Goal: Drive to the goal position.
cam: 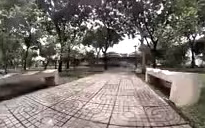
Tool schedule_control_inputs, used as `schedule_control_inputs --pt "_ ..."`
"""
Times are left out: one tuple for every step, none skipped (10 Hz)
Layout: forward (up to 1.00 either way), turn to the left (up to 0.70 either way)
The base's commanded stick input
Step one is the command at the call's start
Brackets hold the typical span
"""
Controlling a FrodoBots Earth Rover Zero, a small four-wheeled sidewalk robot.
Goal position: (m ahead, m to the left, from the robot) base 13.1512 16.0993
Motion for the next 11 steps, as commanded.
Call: schedule_control_inputs --pt "1.00 0.00" --pt "1.00 0.00" --pt "1.00 0.00" --pt "1.00 0.00" --pt "1.00 0.00" --pt "1.00 0.00" --pt "1.00 -0.25" --pt "1.00 -0.11" --pt "1.00 0.00" --pt "1.00 0.00" --pt "1.00 0.00"
